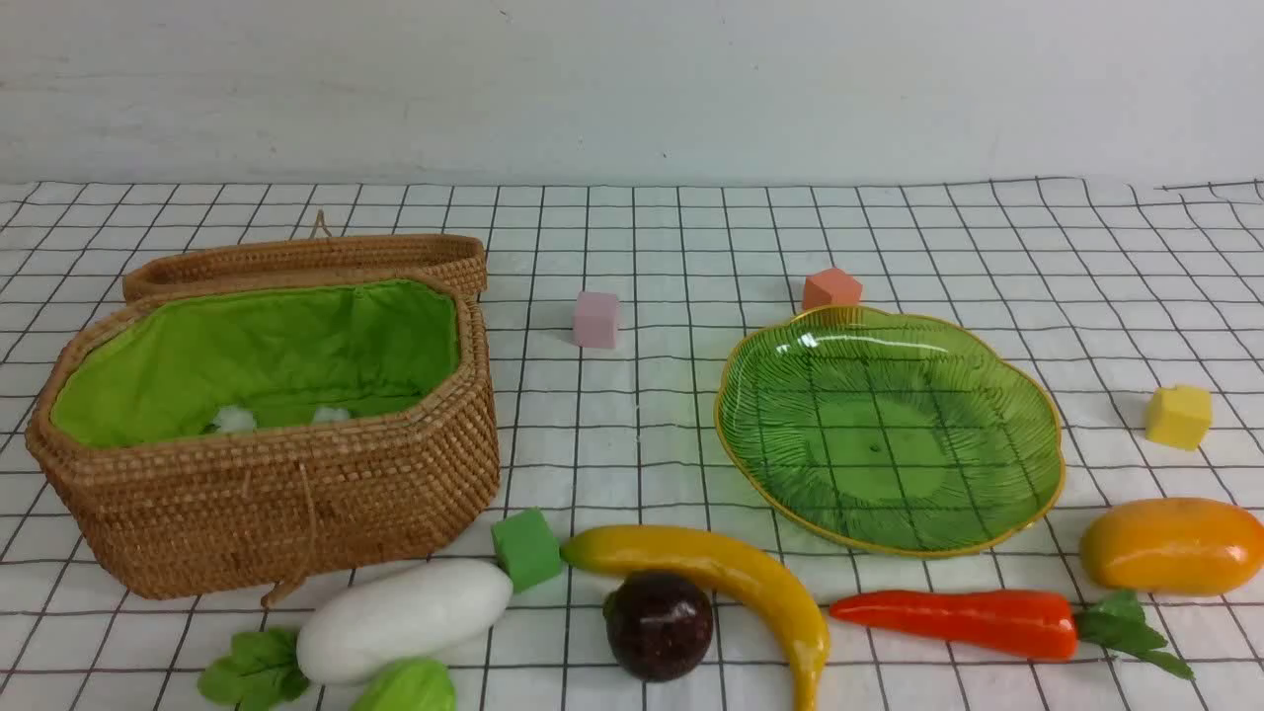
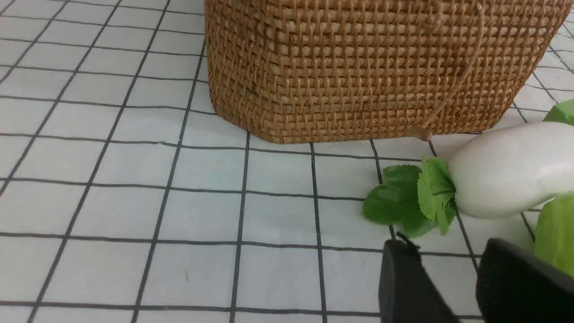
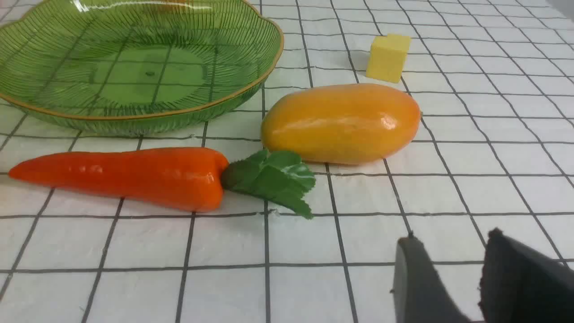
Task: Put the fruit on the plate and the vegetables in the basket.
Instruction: Use the right arm to grab a mango and put it into the right plate, then use the right arm to grab a mangosteen and put it into the right plate
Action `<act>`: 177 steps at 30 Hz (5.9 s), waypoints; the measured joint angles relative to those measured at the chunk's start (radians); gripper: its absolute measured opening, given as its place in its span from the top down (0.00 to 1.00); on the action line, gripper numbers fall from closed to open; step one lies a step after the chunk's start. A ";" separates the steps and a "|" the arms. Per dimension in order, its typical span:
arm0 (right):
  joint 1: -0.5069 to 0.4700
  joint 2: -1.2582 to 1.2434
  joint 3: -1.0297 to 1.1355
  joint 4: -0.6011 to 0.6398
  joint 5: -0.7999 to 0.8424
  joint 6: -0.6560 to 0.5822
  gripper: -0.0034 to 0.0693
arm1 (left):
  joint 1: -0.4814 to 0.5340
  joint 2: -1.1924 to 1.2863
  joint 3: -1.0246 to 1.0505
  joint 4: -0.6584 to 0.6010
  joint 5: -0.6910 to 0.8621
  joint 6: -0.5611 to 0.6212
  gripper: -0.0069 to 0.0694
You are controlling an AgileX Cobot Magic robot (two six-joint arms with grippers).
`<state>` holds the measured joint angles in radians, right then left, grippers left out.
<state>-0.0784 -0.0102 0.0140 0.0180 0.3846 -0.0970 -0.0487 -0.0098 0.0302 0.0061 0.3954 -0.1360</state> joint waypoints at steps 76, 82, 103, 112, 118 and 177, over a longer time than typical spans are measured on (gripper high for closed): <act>0.003 0.820 -0.917 0.072 0.183 0.339 0.62 | 0.000 0.000 0.000 0.000 0.000 0.000 0.60; 0.003 0.964 -0.916 0.148 0.243 0.356 0.59 | 0.000 0.000 0.000 0.000 0.000 0.000 0.60; -0.154 1.649 -0.919 0.462 0.123 0.606 0.05 | 0.000 0.000 0.000 0.000 -0.001 0.000 0.60; -0.154 1.746 -0.927 0.432 0.048 0.542 0.18 | 0.000 0.000 0.000 0.000 -0.001 0.000 0.60; -0.154 1.687 -0.927 0.452 0.072 0.326 0.21 | 0.000 0.000 0.000 0.000 -0.001 0.000 0.60; 0.766 1.877 -1.258 0.248 0.202 -0.070 0.08 | 0.000 0.000 0.000 0.000 -0.001 0.000 0.60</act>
<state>0.6875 1.8670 -1.2441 0.2657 0.5866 -0.1673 -0.0487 -0.0098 0.0302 0.0061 0.3945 -0.1360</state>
